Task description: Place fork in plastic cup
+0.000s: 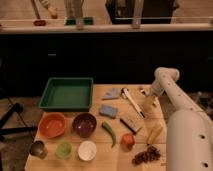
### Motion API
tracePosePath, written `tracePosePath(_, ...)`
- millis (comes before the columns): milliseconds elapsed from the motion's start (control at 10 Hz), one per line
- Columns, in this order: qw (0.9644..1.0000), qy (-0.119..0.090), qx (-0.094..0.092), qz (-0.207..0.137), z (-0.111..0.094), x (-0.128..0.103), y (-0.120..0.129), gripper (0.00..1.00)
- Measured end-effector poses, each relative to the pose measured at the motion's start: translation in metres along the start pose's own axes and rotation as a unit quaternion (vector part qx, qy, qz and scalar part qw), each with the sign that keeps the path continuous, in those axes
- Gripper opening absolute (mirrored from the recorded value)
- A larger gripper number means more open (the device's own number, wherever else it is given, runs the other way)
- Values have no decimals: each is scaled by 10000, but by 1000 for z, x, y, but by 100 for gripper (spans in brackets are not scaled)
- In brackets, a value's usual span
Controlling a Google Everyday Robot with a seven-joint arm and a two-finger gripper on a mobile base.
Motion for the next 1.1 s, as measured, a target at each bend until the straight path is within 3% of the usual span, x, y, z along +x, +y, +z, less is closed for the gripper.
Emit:
tracePosePath(800, 9999, 59, -126, -57, 7, 3, 4, 78)
tracePosePath(1100, 9999, 48, -116, -66, 6, 5, 5, 51)
